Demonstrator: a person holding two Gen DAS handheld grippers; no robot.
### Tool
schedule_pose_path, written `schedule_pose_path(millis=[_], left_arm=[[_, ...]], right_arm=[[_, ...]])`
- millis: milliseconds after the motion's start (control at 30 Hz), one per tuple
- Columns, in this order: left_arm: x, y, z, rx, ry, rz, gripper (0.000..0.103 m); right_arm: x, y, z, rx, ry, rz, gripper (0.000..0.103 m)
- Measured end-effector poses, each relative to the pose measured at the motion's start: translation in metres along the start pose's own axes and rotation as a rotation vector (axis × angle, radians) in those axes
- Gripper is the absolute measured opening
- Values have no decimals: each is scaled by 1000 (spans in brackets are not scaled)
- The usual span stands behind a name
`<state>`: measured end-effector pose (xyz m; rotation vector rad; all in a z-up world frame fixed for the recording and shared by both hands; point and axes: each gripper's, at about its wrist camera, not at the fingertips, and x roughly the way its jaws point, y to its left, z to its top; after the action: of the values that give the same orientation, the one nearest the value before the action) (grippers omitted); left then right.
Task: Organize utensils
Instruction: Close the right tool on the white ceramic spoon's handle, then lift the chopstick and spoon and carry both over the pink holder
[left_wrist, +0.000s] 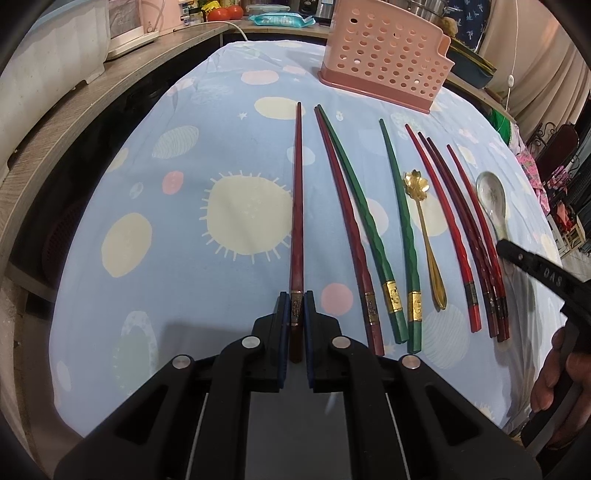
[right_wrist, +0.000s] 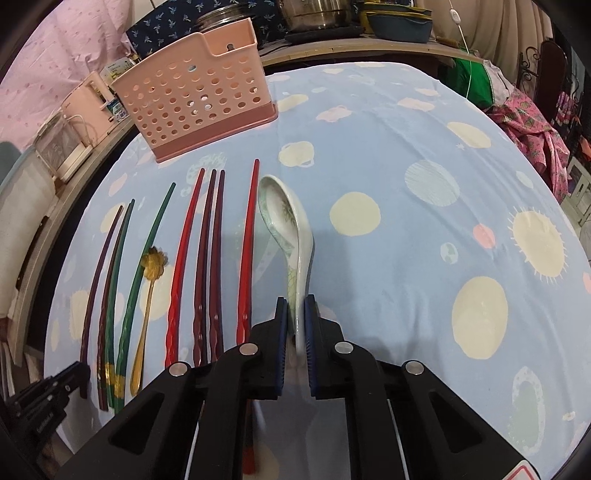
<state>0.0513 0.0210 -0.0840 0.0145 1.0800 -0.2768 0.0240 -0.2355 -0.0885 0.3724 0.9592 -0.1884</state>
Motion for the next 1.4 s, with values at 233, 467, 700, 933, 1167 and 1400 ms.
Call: schedule_pose_path(millis=[233, 467, 700, 933, 1167, 1400], left_arm=[[-7, 8, -3, -33, -10, -35, 7], [-37, 11, -2, -39, -90, -39, 7], [-75, 10, 14, -46, -192, -54, 7], [-114, 12, 58, -46, -325, -58, 7], [-144, 7, 120, -26, -466, -52, 7], [-164, -3, 191, -12, -581, -56, 7]], right_arm=[[-20, -5, -8, 12, -8, -1, 8], [-58, -7, -4, 12, -87, -5, 7], [-89, -6, 9, 10, -154, 6, 6], [-109, -3, 34, 2, -218, 23, 5], [-117, 9, 76, -23, -285, 51, 5], [-104, 16, 128, -23, -314, 86, 5]])
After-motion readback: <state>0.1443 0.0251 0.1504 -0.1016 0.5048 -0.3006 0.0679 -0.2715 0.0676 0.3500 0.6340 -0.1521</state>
